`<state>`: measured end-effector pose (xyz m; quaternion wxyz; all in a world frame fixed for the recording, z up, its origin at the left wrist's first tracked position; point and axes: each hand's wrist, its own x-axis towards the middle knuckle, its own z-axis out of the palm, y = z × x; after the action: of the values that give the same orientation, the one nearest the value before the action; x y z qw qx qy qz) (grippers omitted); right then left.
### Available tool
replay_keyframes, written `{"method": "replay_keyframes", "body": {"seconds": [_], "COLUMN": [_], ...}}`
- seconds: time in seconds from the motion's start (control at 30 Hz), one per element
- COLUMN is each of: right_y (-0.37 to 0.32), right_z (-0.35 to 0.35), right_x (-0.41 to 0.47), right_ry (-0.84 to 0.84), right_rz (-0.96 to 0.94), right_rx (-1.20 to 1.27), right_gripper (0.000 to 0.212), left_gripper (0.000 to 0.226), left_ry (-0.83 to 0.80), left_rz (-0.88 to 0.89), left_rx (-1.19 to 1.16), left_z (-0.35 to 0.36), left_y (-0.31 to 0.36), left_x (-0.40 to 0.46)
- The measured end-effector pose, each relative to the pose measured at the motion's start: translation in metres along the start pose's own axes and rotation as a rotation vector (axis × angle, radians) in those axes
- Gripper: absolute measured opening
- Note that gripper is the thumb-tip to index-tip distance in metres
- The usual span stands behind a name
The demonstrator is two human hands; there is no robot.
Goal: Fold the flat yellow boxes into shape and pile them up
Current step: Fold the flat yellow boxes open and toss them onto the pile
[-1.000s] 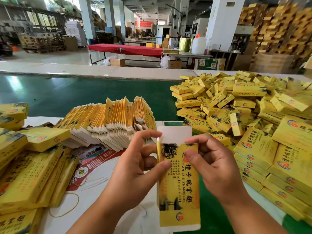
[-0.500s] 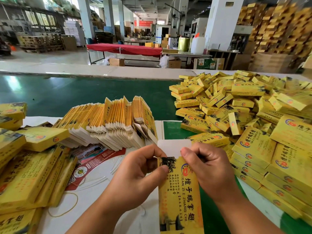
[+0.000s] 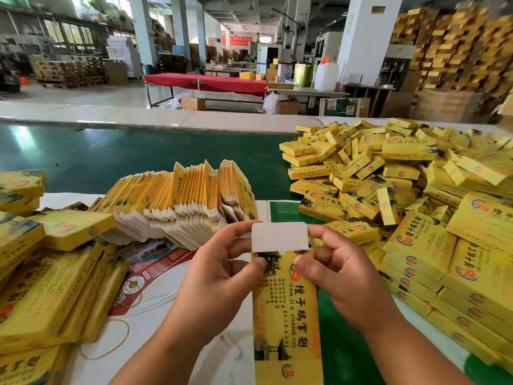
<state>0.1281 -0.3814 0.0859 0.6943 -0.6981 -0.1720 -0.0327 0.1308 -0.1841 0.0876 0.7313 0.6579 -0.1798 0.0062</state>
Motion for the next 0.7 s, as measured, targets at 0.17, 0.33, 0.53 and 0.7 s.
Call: {"method": "replay_keyframes", "body": {"seconds": [0.17,0.33,0.53,0.7], "right_y": [-0.0004,-0.0024,-0.0041,-0.0023], "right_z": [0.0019,0.0024,0.0022,0.0092], "right_x": [-0.0001,-0.0003,-0.0014,-0.0053], "right_ry": [0.041,0.025,0.035,0.043], "right_rz": [-0.009,-0.029,-0.058,-0.067], "right_rx": [0.016,0.052,0.029,-0.092], "right_gripper": [0.029,0.033,0.024,0.02], "left_gripper": [0.033,0.022,0.015,0.031], "left_ry": [-0.132,-0.128,-0.105,0.003], "left_rz": [-0.053,-0.061,-0.076,-0.094], "left_rx": [-0.086,-0.122,-0.153,-0.034], "left_z": [-0.0025,-0.0034,-0.0027,0.0013], "left_y": [0.0048,0.0074,0.0089,0.0099], "left_x": [0.0,0.0004,-0.0008,-0.0019]}}
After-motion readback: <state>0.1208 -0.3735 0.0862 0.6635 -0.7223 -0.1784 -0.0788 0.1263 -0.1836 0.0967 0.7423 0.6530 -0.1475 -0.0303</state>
